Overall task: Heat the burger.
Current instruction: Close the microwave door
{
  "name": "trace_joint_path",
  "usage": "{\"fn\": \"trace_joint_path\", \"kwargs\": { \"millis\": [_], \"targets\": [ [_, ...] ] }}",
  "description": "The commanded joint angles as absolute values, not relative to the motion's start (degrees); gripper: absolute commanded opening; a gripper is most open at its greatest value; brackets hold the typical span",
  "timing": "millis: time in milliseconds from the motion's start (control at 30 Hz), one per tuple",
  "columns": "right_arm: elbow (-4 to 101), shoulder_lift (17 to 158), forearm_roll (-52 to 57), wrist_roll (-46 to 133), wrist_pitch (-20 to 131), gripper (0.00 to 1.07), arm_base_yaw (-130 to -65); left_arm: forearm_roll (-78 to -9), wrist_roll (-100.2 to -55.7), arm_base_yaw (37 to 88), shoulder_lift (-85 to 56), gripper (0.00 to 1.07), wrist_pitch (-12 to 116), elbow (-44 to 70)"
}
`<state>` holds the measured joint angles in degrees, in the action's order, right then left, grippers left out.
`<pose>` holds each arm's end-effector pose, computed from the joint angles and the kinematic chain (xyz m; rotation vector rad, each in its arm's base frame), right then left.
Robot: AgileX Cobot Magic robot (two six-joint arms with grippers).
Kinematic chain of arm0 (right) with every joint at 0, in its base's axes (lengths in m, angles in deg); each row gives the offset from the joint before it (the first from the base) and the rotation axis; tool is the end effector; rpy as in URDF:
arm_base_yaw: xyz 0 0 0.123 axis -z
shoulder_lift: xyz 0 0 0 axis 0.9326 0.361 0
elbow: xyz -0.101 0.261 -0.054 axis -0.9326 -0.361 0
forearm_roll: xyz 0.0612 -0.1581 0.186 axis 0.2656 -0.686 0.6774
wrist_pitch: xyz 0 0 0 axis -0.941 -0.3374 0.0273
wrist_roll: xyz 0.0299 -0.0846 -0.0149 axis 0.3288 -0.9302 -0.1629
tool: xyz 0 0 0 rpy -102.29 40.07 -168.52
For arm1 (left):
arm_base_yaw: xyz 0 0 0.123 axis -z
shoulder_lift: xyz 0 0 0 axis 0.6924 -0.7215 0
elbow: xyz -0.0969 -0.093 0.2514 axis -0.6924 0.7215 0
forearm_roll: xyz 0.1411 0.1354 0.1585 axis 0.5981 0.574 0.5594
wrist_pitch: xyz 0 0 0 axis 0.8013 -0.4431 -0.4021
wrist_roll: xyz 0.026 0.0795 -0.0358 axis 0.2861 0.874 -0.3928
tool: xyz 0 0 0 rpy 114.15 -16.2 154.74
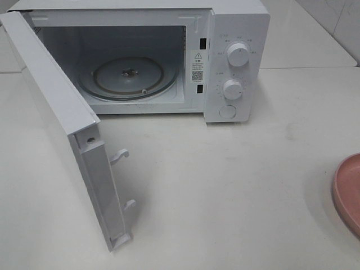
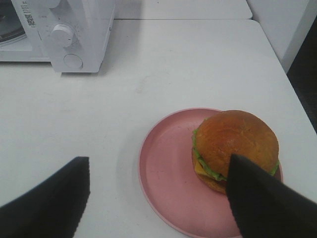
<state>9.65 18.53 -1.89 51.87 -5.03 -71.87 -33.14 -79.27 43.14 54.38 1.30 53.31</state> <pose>-0.0026 -0.0055 0.2824 0.0204 1.9757 -0.0010 -0.0088 -0.0059 0.2816 0.0368 2.0343 -0.0514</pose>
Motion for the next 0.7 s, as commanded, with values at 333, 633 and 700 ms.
{"fn": "trace_joint_path", "kwargs": {
  "millis": [333, 633, 700],
  "targets": [
    [9.5, 16.9, -1.7, 51.0, -5.1, 0.75, -71.5, -34.6, -79.6, 43.0, 52.4, 0.98, 2.8, 52.8],
    [9.5, 16.9, -1.7, 51.0, -5.1, 0.75, -71.5, -34.2, -79.1, 43.0, 42.9, 0.75, 11.5, 51.6],
    [9.5, 16.9, -1.7, 51.0, -5.1, 0.75, -71.5, -34.2, -79.1, 43.0, 38.7, 0.52, 15.2, 51.6]
  ]
}}
